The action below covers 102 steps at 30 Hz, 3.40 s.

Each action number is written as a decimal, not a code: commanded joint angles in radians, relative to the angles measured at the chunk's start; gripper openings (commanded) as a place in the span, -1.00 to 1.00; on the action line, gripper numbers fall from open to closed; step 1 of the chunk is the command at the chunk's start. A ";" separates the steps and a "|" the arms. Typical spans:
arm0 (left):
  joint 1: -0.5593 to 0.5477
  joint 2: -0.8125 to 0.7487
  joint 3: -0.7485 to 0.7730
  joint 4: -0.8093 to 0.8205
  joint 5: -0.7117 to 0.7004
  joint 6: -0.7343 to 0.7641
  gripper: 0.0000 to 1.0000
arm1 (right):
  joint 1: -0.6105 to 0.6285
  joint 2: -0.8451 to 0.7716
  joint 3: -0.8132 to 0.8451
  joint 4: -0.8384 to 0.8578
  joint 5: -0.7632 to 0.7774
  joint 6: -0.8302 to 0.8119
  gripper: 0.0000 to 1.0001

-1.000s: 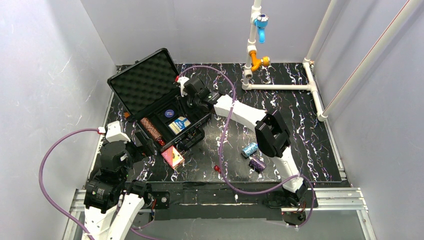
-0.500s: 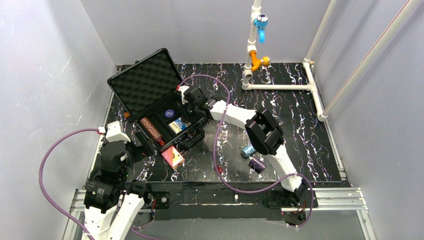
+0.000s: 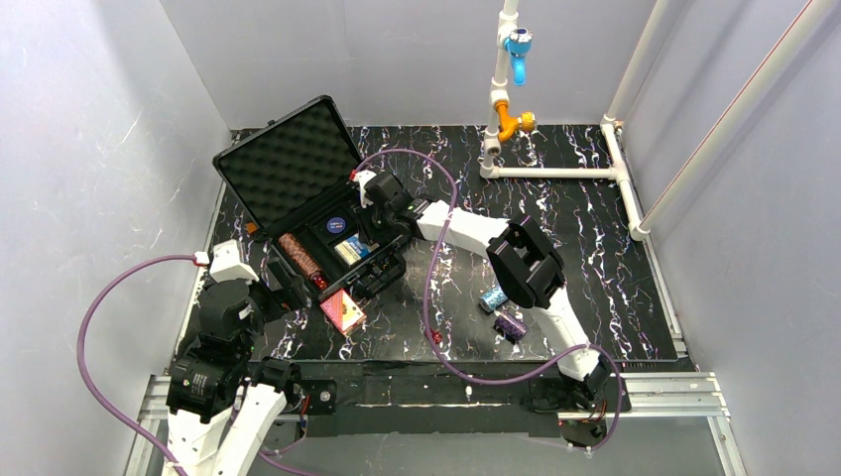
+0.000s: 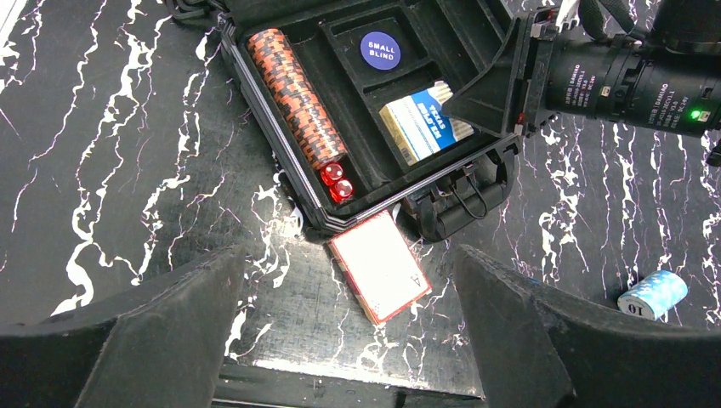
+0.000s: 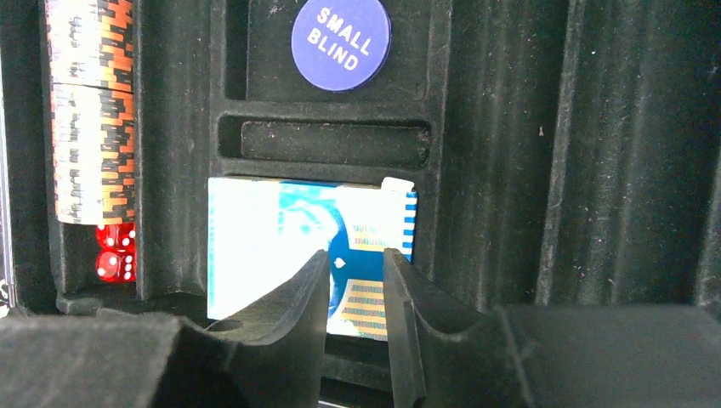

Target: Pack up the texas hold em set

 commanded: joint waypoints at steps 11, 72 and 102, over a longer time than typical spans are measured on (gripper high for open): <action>0.004 0.016 -0.004 -0.015 -0.011 0.002 0.83 | 0.057 -0.038 0.103 -0.110 -0.031 -0.012 -0.25; 0.014 -0.001 -0.003 -0.008 0.000 0.010 0.85 | 0.090 -0.457 -0.304 -0.074 0.212 -0.068 0.96; 0.026 -0.166 0.010 -0.072 -0.207 -0.067 0.89 | 0.473 -0.354 -0.321 -0.127 0.308 0.110 0.96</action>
